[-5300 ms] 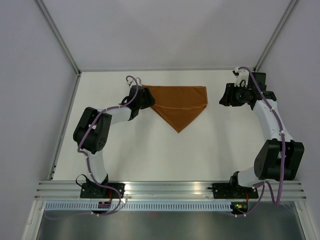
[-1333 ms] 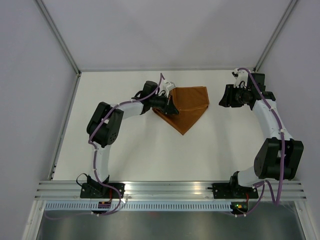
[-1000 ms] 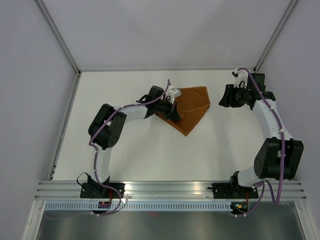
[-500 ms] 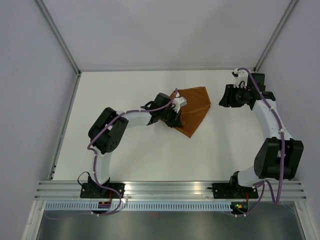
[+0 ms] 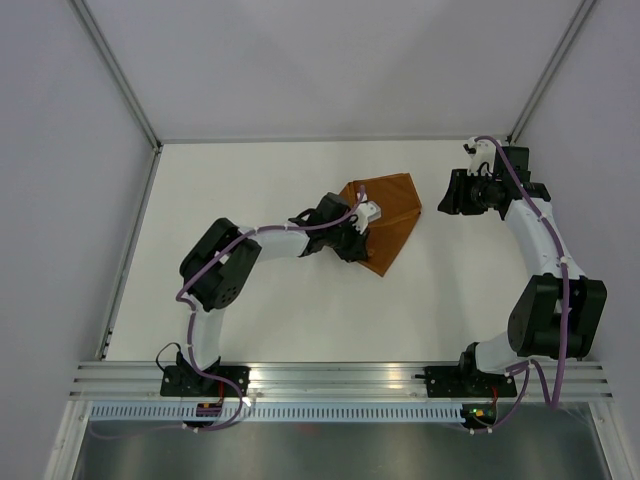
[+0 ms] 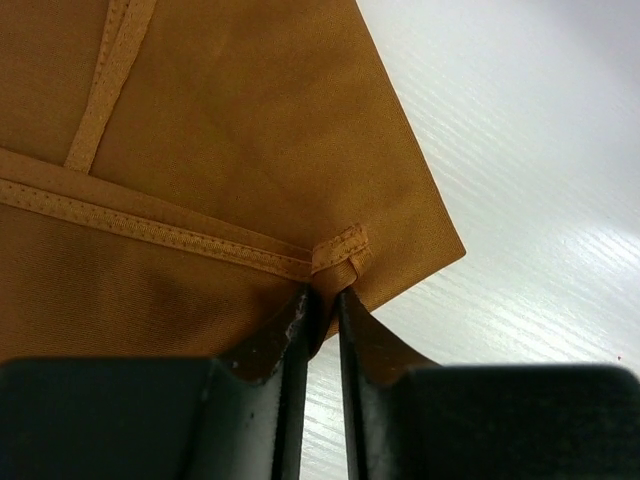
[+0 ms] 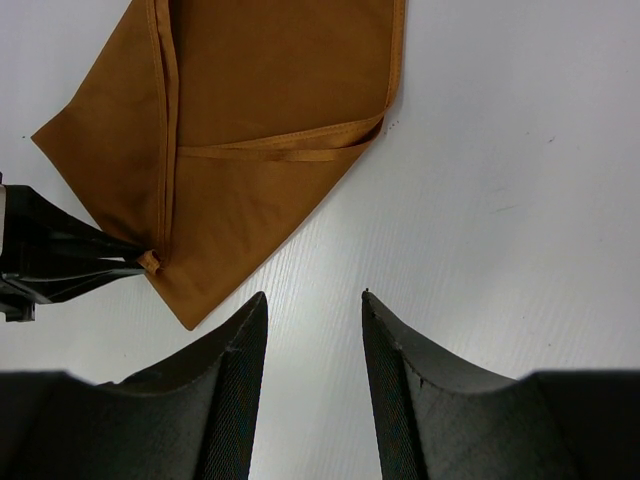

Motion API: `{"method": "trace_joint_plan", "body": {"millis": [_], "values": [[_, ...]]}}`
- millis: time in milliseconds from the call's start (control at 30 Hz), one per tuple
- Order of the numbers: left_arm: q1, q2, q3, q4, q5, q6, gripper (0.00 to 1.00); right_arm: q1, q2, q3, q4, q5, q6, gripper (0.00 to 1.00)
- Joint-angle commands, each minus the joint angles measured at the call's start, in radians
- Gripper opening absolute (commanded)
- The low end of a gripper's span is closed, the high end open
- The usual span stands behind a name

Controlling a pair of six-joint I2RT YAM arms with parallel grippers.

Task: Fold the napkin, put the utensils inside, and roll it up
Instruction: Fold the napkin

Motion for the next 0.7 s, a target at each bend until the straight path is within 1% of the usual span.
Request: {"method": "trace_joint_plan", "body": {"millis": [0,67,100,167,200,267,367,433,667], "values": [[-0.013,-0.062,-0.006,0.014,-0.038,0.042,0.25,-0.003,0.009,0.001,0.012,0.015,0.004,0.49],[-0.016,-0.063,-0.009,0.016,-0.043,0.045,0.28,-0.003,0.009,0.001,0.012,0.015,0.004,0.49],[-0.017,-0.062,-0.009,0.02,-0.046,0.042,0.33,-0.003,0.011,0.001,0.012,0.015,0.004,0.49],[-0.021,-0.068,-0.013,0.026,-0.048,0.042,0.36,-0.003,0.012,0.001,0.012,0.016,0.006,0.49],[-0.022,-0.073,-0.015,0.031,-0.049,0.04,0.4,-0.003,0.012,0.001,0.012,0.016,0.004,0.49],[-0.025,-0.074,-0.015,0.037,-0.045,0.036,0.41,-0.003,0.014,0.001,0.012,0.016,0.003,0.49],[-0.03,-0.077,-0.013,0.045,-0.04,0.033,0.46,-0.003,0.012,0.001,0.012,0.018,0.003,0.49],[-0.031,-0.082,-0.012,0.049,-0.035,0.027,0.51,-0.004,0.012,0.001,0.012,0.018,0.004,0.49],[-0.036,-0.074,0.008,0.071,-0.005,0.005,0.54,-0.003,0.012,0.001,0.012,0.019,0.003,0.49]]}}
